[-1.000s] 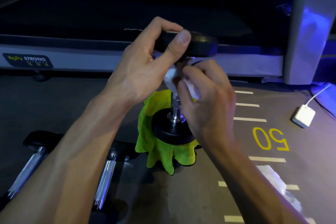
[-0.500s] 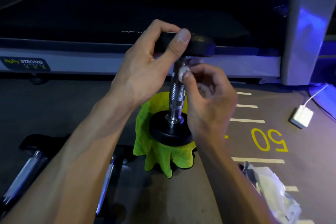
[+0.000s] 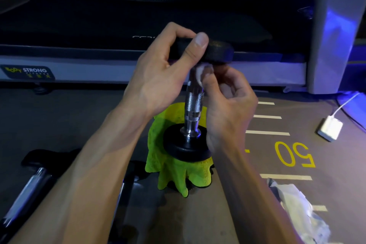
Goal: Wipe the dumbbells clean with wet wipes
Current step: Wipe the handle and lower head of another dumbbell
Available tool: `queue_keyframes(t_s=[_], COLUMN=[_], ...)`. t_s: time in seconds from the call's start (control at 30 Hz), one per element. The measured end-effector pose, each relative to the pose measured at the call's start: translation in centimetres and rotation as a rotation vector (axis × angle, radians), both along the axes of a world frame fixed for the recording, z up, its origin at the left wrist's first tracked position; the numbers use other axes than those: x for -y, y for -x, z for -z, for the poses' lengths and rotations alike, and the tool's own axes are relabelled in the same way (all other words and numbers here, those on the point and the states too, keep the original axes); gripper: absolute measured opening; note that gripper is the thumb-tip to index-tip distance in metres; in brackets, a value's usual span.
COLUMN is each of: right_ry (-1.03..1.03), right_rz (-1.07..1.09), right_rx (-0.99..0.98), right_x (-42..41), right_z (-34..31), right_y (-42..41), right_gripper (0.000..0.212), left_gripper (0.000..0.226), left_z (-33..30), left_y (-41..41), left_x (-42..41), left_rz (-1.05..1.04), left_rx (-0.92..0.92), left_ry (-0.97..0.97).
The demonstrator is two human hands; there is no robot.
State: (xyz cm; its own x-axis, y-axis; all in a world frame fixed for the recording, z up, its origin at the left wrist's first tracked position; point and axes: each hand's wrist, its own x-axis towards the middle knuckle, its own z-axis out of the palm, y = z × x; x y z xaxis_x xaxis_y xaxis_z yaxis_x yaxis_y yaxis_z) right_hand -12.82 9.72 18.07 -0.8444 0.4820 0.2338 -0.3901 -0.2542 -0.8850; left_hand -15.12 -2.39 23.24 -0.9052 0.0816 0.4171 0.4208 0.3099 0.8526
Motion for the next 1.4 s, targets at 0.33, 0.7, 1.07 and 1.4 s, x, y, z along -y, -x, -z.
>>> queue_keyframes(t_s=[0.33, 0.7, 1.07, 1.4], right_ry=[-0.138, -0.724, -0.966, -1.629], right_rz=[0.118, 0.126, -0.107, 0.004], right_rx=[-0.049, -0.104, 0.035, 0.139], right_x=[0.2, -2.8, -3.6, 1.2], right_z=[0.0, 0.4, 1.7, -0.7], right_y=[0.2, -1.6, -4.4, -5.7], right_gripper=[0.008, 0.007, 0.015, 0.03], left_gripper=[0.02, 0.014, 0.016, 0.03], left_z=[0.0, 0.3, 0.3, 0.0], left_y=[0.1, -0.3, -0.8, -1.5], left_x=[-0.6, -0.6, -0.2, -1.0], left_rz=[0.0, 0.02, 0.015, -0.013], left_rx=[-0.018, -0.011, -0.017, -0.038], left_ry=[-0.003, -0.032, -0.043, 0.006])
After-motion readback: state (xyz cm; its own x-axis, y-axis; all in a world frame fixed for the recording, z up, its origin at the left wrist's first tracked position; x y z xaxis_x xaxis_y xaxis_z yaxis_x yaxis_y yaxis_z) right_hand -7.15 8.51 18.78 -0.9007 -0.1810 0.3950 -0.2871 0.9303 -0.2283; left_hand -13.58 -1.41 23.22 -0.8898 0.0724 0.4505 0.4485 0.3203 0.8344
